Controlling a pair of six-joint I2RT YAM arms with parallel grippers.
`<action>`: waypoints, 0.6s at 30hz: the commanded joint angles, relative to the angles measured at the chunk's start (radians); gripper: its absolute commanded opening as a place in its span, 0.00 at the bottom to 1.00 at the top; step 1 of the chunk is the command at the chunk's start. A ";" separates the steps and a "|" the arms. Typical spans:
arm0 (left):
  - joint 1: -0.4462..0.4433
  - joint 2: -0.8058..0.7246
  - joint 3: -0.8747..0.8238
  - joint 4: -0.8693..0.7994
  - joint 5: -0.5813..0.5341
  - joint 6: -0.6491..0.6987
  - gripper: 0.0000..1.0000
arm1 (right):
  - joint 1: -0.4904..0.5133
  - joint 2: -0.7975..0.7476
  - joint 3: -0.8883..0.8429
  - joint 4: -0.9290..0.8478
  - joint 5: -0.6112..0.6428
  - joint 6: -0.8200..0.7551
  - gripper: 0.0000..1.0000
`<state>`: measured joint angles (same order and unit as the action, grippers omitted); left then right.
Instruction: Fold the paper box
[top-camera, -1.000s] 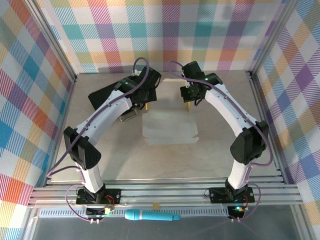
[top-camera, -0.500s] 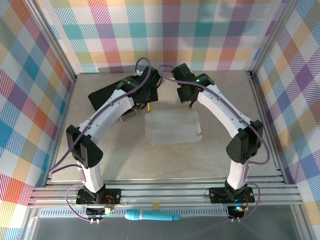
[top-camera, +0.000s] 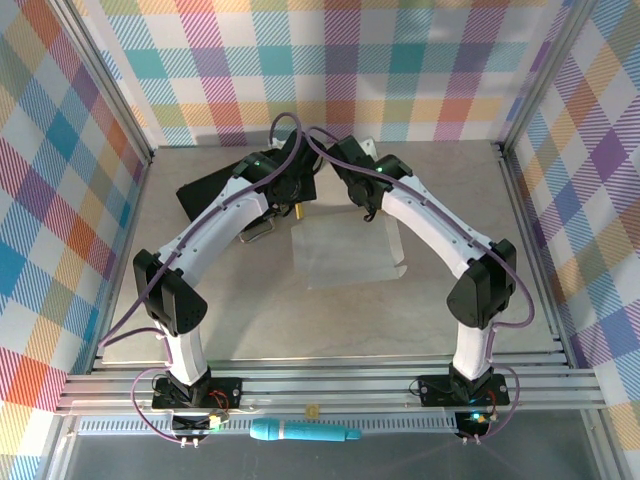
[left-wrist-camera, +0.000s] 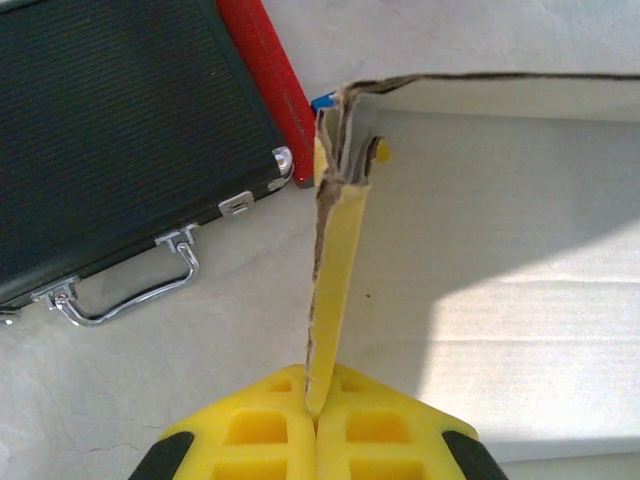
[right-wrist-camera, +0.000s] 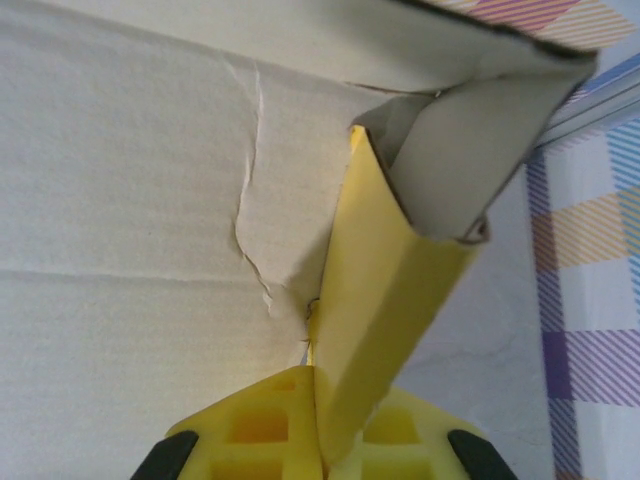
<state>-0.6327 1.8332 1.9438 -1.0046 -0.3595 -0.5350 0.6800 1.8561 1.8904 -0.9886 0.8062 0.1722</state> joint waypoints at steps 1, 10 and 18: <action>0.025 0.014 0.032 -0.044 -0.005 -0.014 0.00 | -0.003 -0.055 0.002 0.003 -0.063 -0.033 0.00; 0.031 0.009 -0.006 -0.047 0.000 0.012 0.00 | -0.009 -0.053 0.018 -0.015 -0.168 -0.023 0.00; 0.058 -0.067 -0.281 0.205 0.199 0.002 0.00 | -0.031 -0.044 -0.018 -0.025 -0.367 -0.024 0.00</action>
<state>-0.5831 1.8053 1.7264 -0.8902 -0.2630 -0.5320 0.6525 1.8355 1.8969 -1.0161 0.5358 0.1493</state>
